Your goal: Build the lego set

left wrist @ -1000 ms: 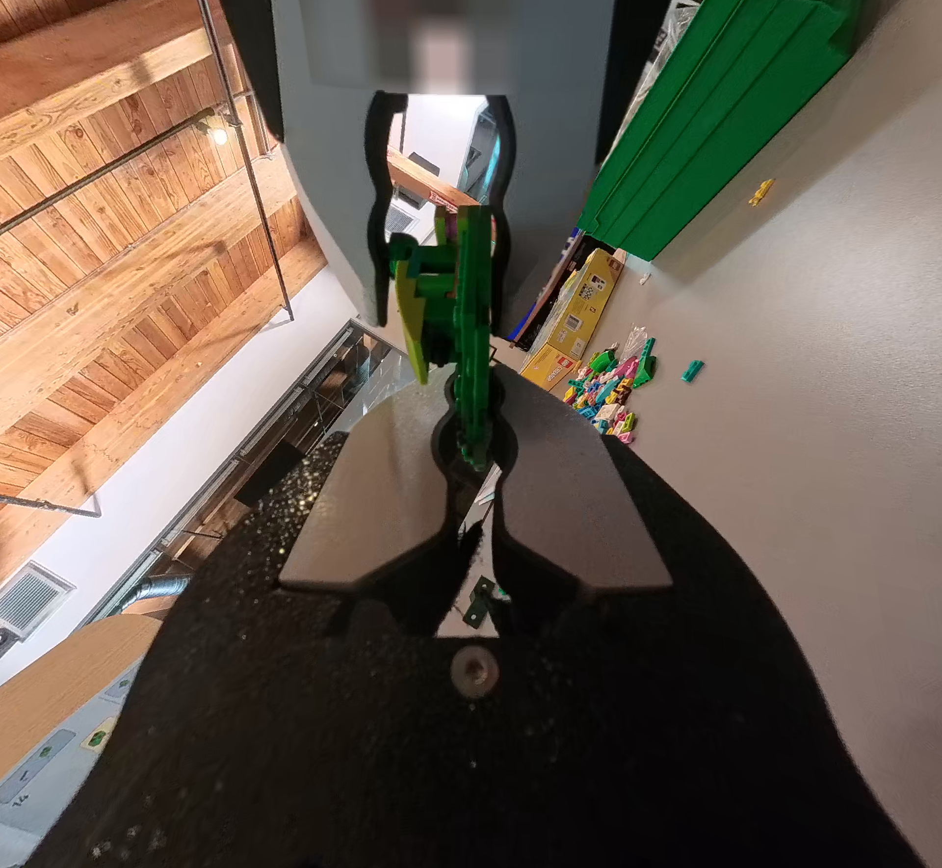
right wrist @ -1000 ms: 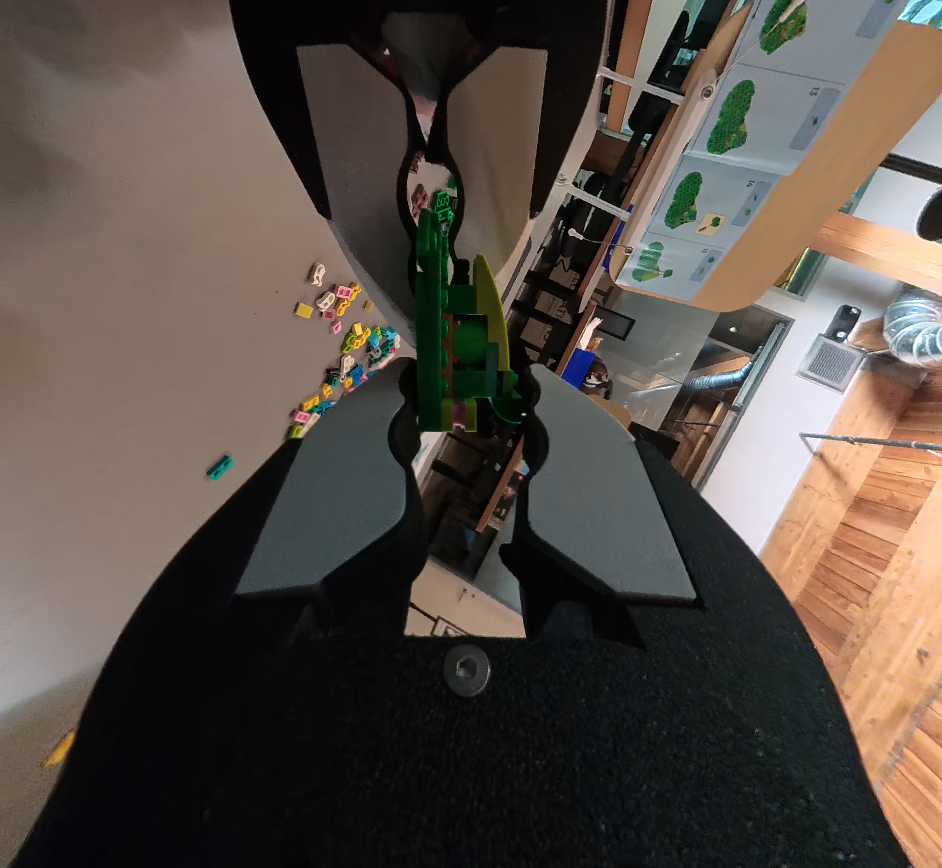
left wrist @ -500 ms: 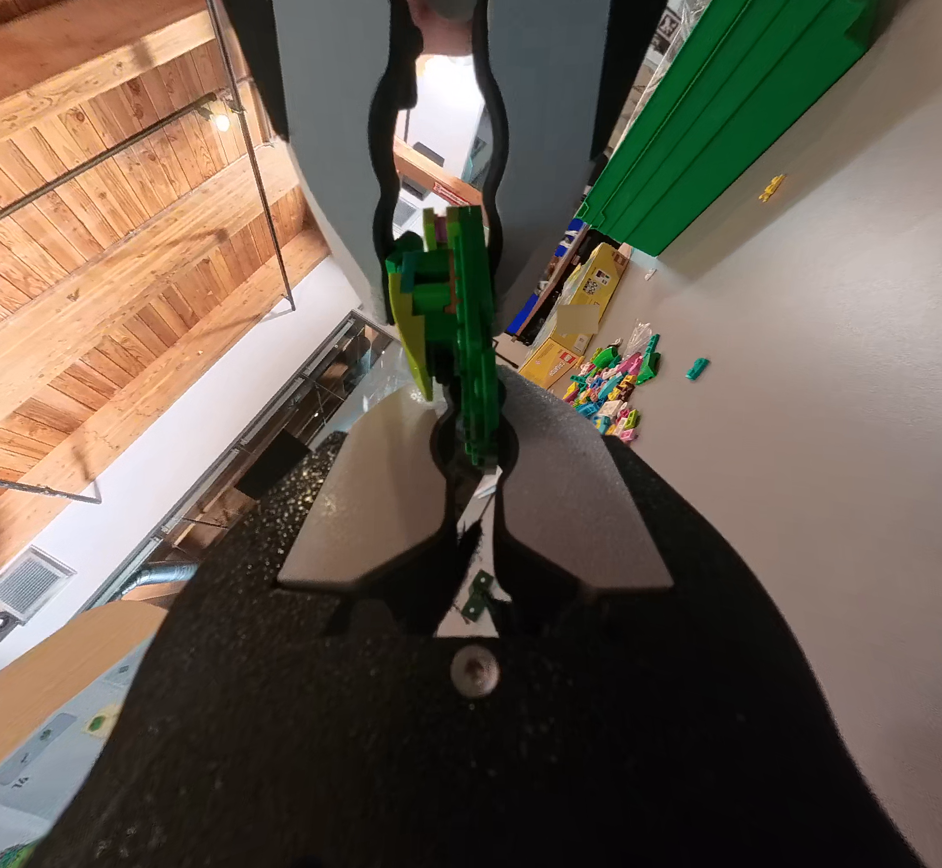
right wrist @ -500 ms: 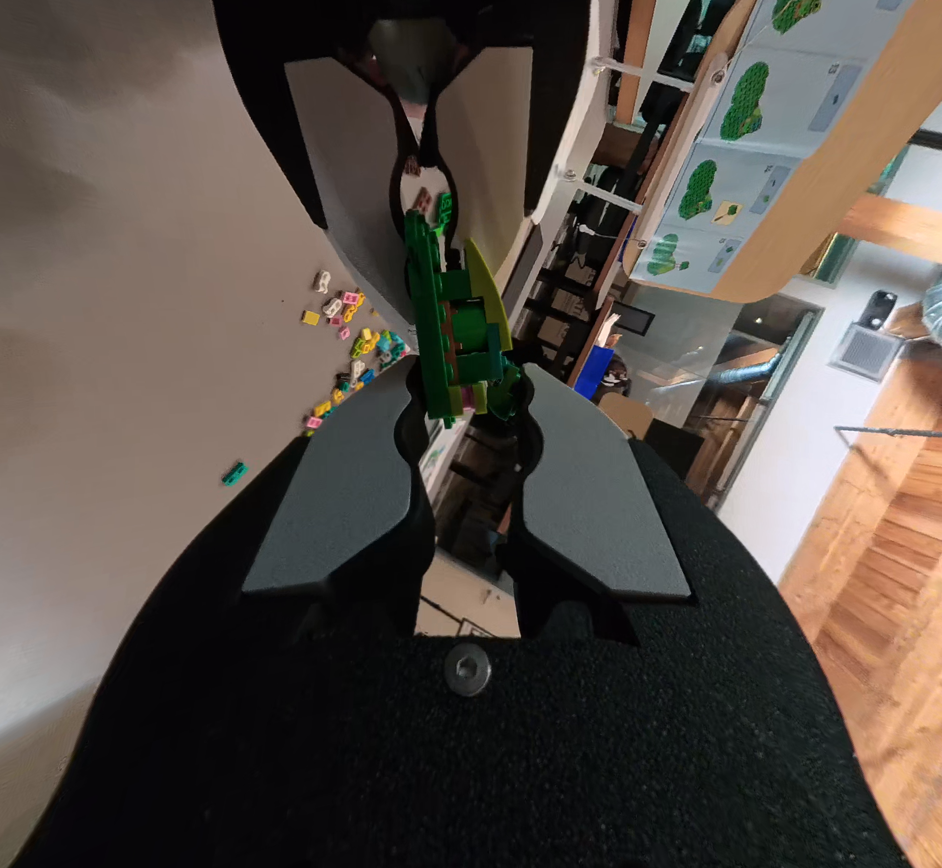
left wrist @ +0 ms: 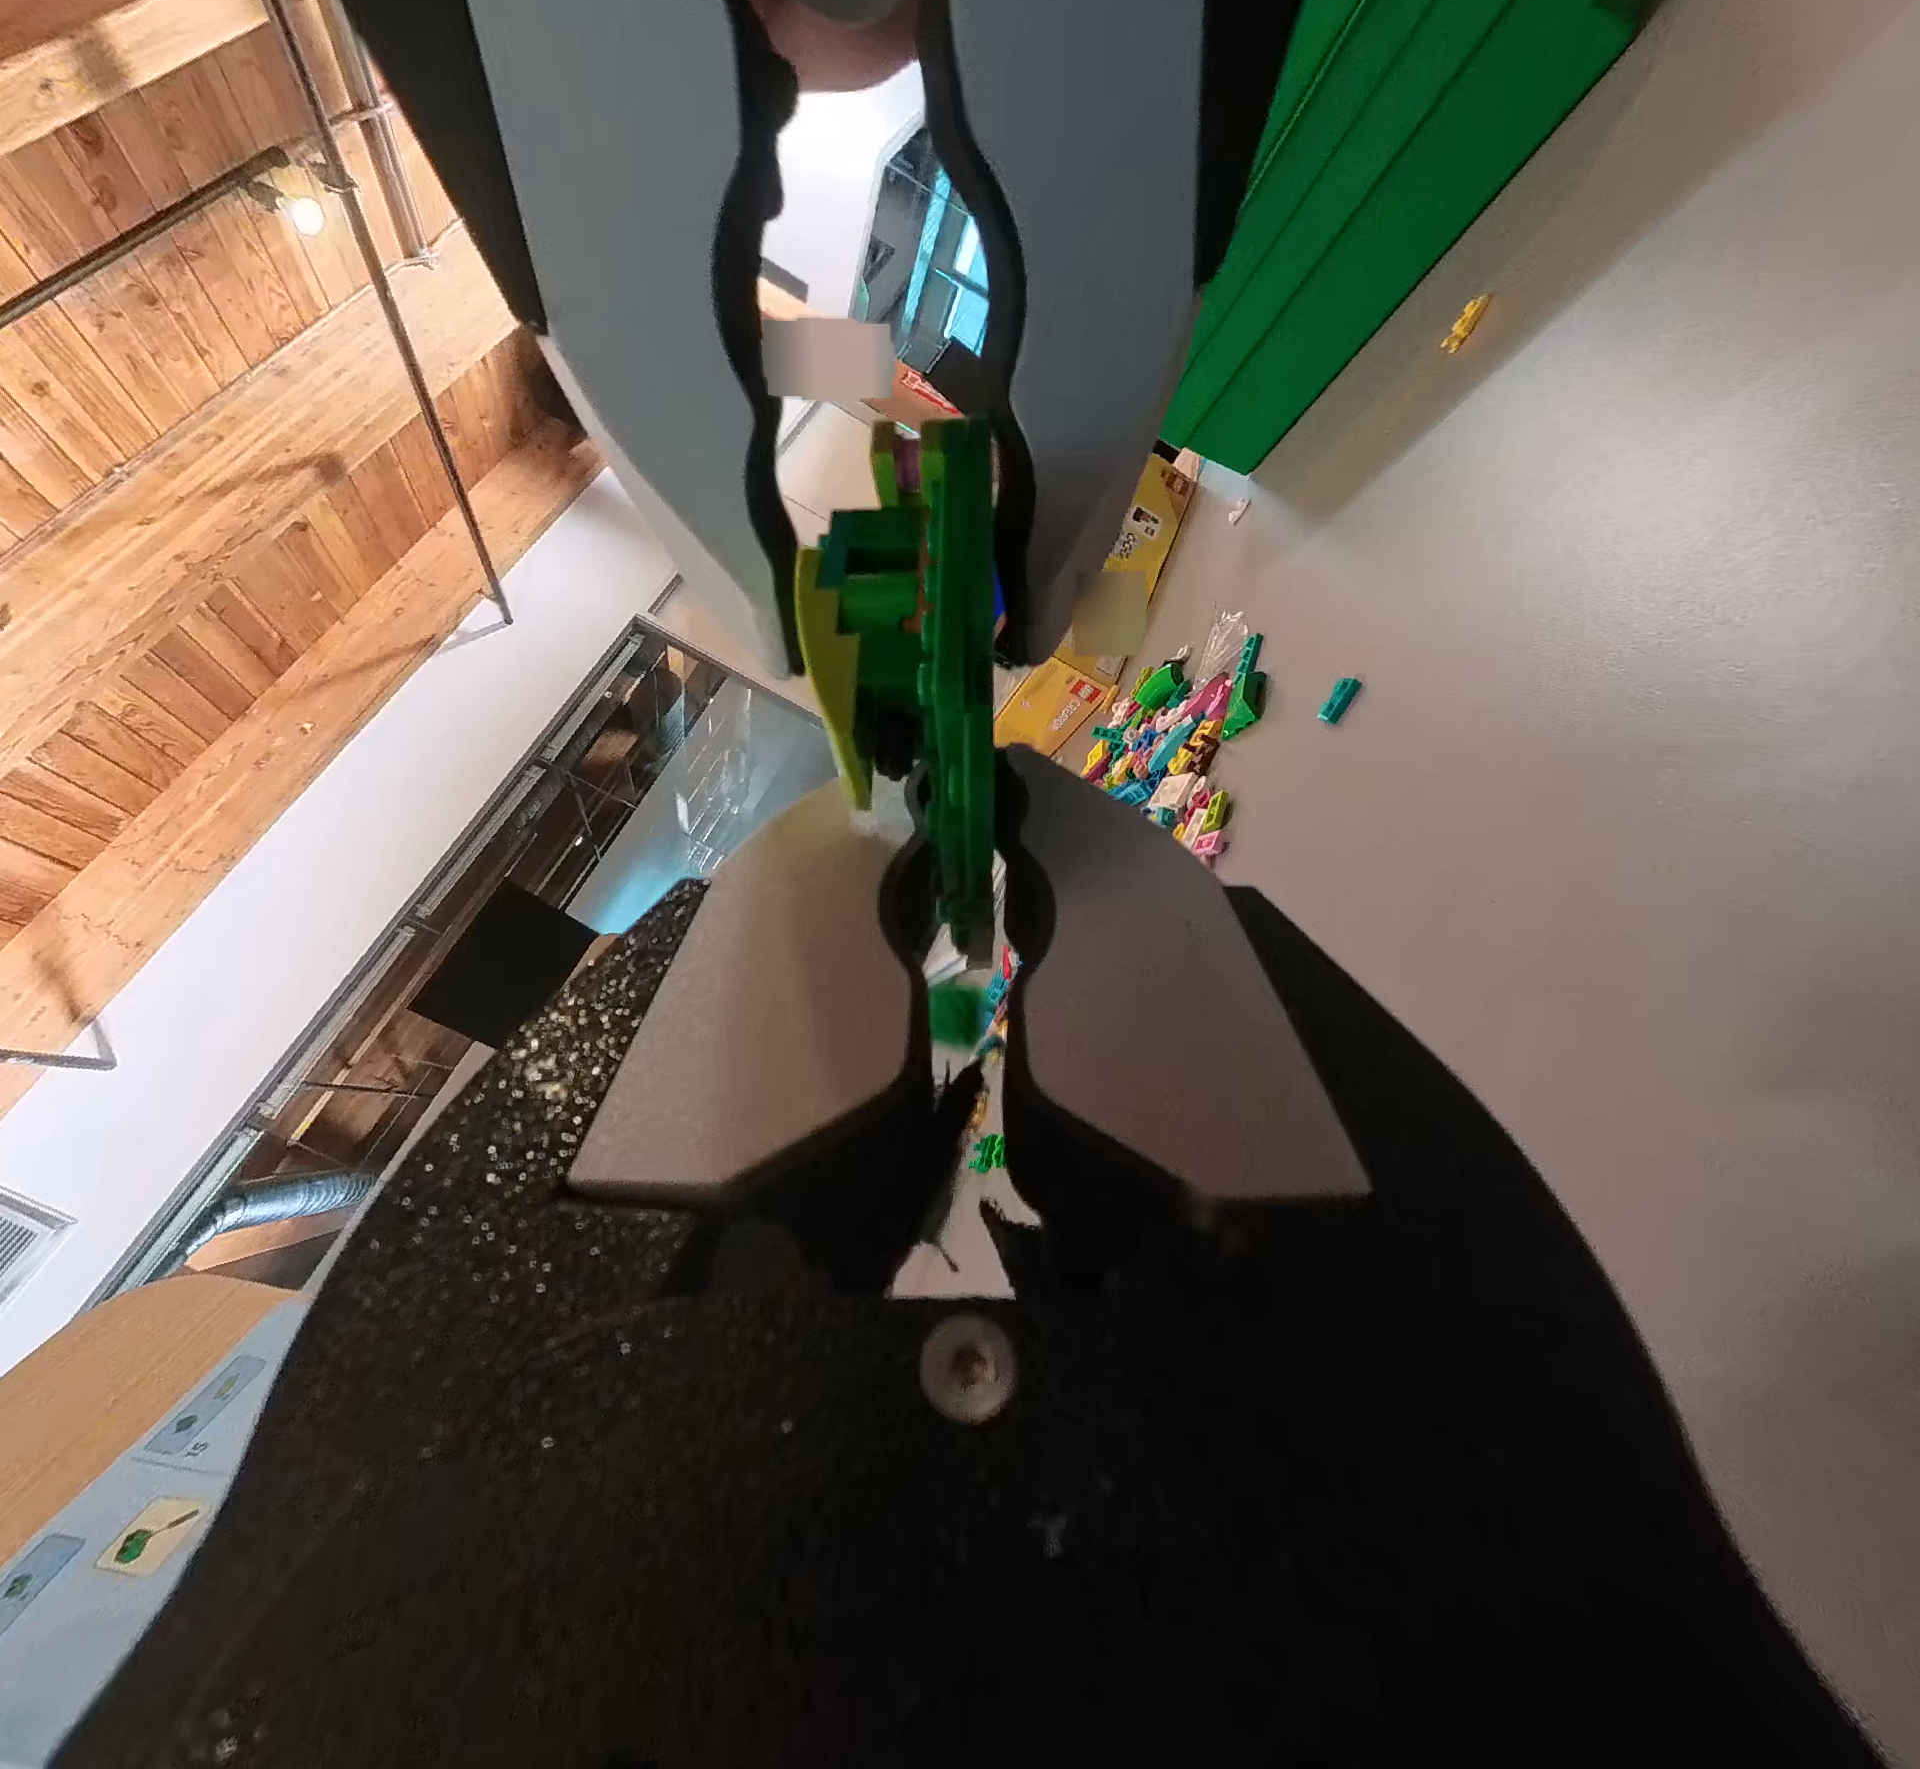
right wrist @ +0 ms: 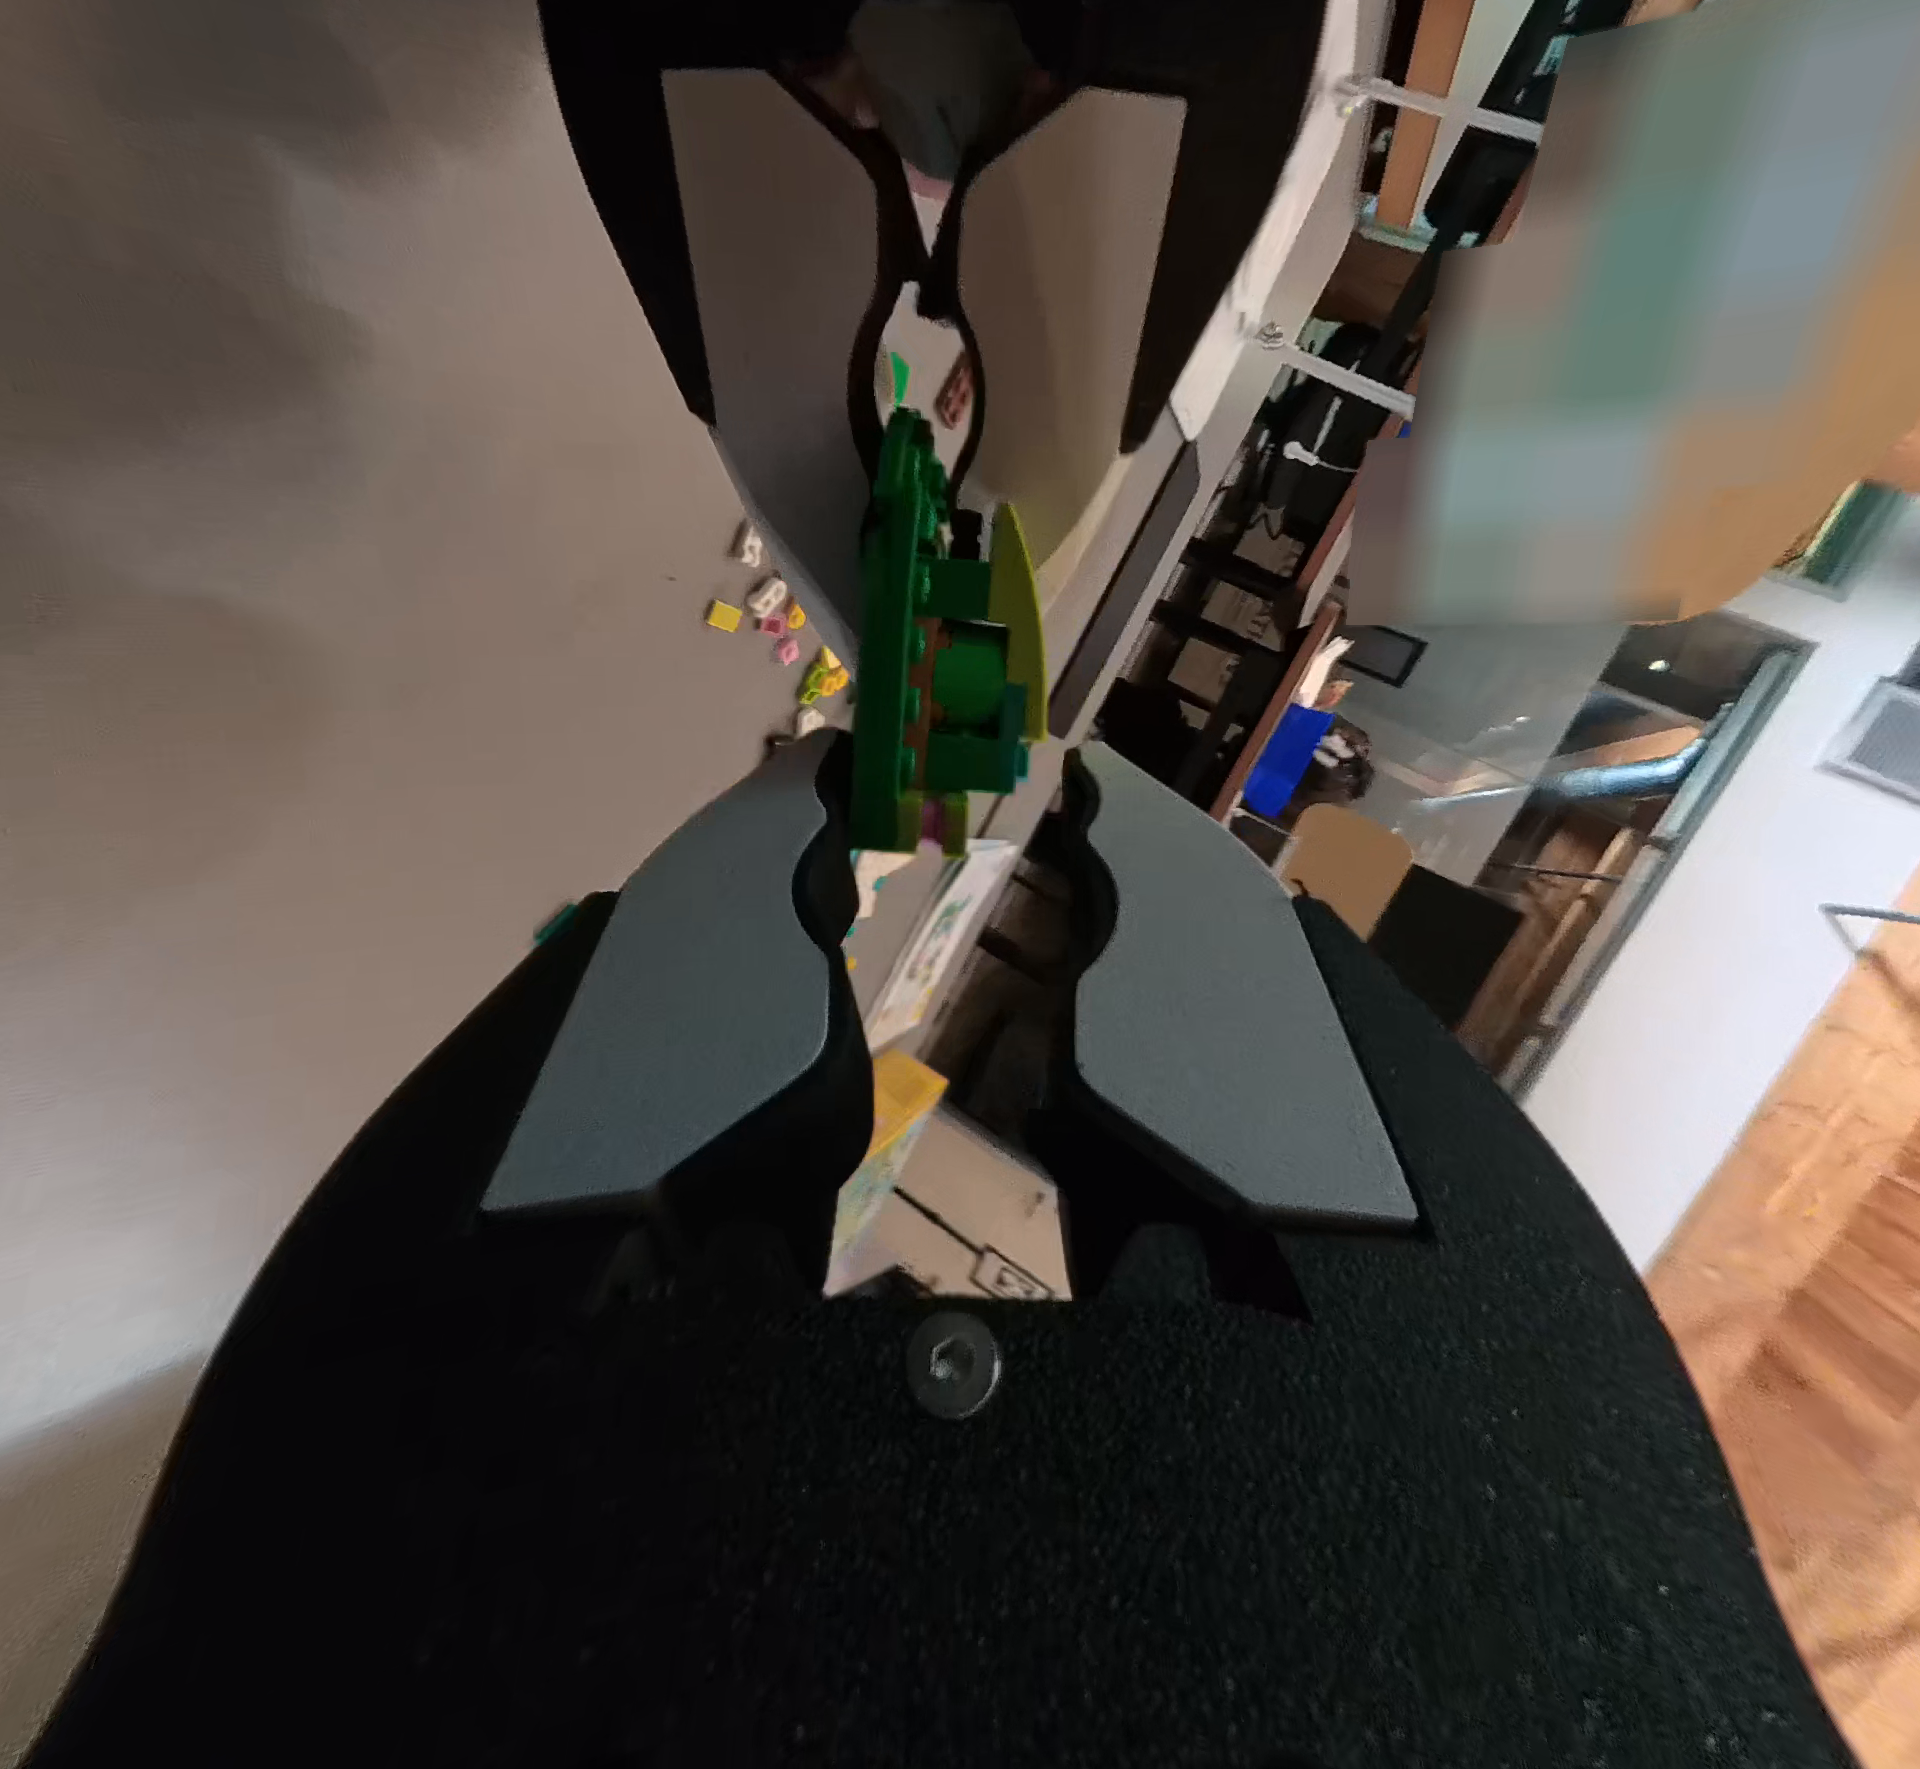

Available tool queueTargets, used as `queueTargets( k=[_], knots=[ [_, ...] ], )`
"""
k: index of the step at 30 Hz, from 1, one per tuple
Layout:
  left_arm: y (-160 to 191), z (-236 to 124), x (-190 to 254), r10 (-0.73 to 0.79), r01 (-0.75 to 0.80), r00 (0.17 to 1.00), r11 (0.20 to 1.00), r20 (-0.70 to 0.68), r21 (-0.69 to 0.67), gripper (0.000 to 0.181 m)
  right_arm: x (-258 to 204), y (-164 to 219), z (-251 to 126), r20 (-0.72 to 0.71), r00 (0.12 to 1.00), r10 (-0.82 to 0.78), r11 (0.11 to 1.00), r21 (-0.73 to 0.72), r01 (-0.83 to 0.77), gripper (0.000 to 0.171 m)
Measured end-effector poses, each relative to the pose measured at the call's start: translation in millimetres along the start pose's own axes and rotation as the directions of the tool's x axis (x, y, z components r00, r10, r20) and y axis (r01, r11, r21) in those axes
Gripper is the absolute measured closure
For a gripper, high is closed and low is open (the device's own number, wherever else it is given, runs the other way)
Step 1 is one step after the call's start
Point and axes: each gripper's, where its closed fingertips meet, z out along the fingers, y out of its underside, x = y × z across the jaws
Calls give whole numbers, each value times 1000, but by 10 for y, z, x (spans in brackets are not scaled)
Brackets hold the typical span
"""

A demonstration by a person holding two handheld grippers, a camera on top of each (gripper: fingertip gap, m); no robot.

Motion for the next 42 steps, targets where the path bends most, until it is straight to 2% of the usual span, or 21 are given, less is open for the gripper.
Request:
queueTargets(
  k=[4, 7, 9, 13, 16, 19, 22, 25, 28, 32, 37, 42],
  knots=[
    [59, 17, 88, 34, -35, 998, 999, -46, -28, 173, -74, 128, 10, 73, 988, 139, 990, 19, -140, 122],
    [112, 36, 196, 63, -69, 993, 996, -102, -56, 174, -150, 276, 2, 146, 951, 272, 958, 53, -282, 121],
    [132, 44, 238, 106, -114, 988, 991, -113, -66, 174, -159, 369, -21, 196, 903, 382, 909, 97, -406, 120],
    [144, 62, 297, 135, -146, 982, 987, -134, -73, 174, -62, 537, 36, 281, 759, 586, 756, 147, -638, 124],
    [142, 64, 327, 163, -174, 976, 982, -142, -69, 174, 53, 494, 193, 347, 682, 644, 664, 189, -723, 131],
    [167, 74, 373, 181, -196, 970, 977, -162, -80, 173, 181, 331, 471, 424, 650, 630, 634, 203, -747, 134],
    [185, 79, 422, 199, -218, 962, 972, -185, -85, 173, 342, 83, 868, 516, 639, 570, 649, 193, -736, 142],
    [212, 79, 458, 216, -239, 955, 966, -204, -94, 173, 522, -175, 1331, 568, 672, 475, 713, 199, -672, 146],
    [249, 77, 460, 215, -241, 954, 964, -210, -110, 173, 651, -395, 1787, 563, 757, 333, 815, 233, -531, 146],
    [319, 73, 412, 183, -213, 962, 967, -202, -142, 173, 658, -637, 2261, 581, 800, 148, 900, 256, -353, 146],
    [398, 65, 346, 108, -142, 976, 974, -189, -176, 173, 569, -692, 2668, 545, 833, -93, 955, 285, -80, 143],
    [414, 69, 345, 69, -105, 978, 978, -197, -179, 173, 533, -725, 2810, 593, 795, -129, 955, 291, -63, 145]
  ],
)
